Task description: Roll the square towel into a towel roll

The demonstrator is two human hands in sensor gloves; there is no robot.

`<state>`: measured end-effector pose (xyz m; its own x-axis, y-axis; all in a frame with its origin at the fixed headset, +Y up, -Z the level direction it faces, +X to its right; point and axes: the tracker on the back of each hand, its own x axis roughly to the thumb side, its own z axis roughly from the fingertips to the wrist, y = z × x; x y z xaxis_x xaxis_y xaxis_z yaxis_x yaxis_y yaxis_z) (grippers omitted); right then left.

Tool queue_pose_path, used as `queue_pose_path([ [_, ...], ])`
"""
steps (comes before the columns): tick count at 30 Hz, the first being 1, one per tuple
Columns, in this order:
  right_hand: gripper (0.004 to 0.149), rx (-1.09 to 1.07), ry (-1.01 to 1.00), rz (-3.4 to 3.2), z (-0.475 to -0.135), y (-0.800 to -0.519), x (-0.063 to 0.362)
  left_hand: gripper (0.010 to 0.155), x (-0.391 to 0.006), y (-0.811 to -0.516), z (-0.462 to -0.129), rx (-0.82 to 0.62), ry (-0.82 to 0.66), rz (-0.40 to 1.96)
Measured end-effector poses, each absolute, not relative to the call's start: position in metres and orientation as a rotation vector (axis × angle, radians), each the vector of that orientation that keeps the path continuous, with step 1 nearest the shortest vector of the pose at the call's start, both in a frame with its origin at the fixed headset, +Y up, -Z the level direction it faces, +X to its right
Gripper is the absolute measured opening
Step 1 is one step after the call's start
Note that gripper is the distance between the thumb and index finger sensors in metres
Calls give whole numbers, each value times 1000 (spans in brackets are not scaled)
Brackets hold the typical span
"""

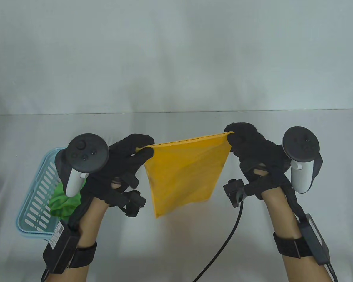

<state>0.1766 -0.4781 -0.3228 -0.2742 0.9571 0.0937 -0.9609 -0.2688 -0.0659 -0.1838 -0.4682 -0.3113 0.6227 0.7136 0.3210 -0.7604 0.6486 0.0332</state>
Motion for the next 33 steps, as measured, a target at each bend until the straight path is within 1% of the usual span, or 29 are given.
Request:
queue_pose_path([
  [6, 39, 87, -43, 1772, -315, -469, 174, 43, -184, -455, -295, 168, -399, 871],
  [8, 39, 106, -24, 1767, -317, -464, 174, 44, -184, -449, -295, 160, -426, 866],
  [10, 39, 109, -7, 1779, -324, -461, 174, 45, -183, -445, -301, 162, -416, 845],
  [11, 40, 92, 9, 1802, -331, -462, 175, 48, -183, -446, -308, 155, -395, 821],
  [13, 40, 47, 40, 1847, -346, -469, 175, 58, -182, -453, -329, 106, -336, 792],
  [14, 40, -3, 49, 1883, -358, -477, 175, 60, -180, -461, -344, 25, -297, 783],
  [15, 40, -57, 55, 1925, -370, -487, 174, 59, -179, -472, -360, -24, -242, 779],
  [17, 39, -136, 59, 1996, -391, -506, 172, 47, -175, -490, -386, -78, -157, 739],
  [18, 39, -189, 59, 2016, -401, -515, 171, 44, -173, -499, -398, -93, -108, 721],
  [20, 39, -204, 50, 1994, -411, -520, 171, 42, -171, -501, -409, -76, -88, 730],
  [21, 39, -216, 33, 1956, -413, -517, 172, 42, -170, -496, -412, -48, -87, 774],
  [23, 38, -198, -23, 1898, -414, -503, 174, 42, -169, -479, -411, 8, -103, 801],
  [26, 38, -118, -114, 1888, -409, -471, 178, 42, -166, -447, -401, 138, -135, 710],
  [28, 38, -106, -154, 1911, -406, -465, 179, 42, -162, -442, -395, 167, -145, 652],
  [30, 38, -124, -166, 1954, -404, -472, 179, 42, -157, -450, -393, 156, -139, 609],
  [31, 38, -136, -153, 1984, -404, -480, 180, 42, -155, -460, -394, 139, -134, 584],
  [33, 39, -163, -119, 2024, -404, -506, 181, 42, -152, -487, -396, 93, -113, 556],
])
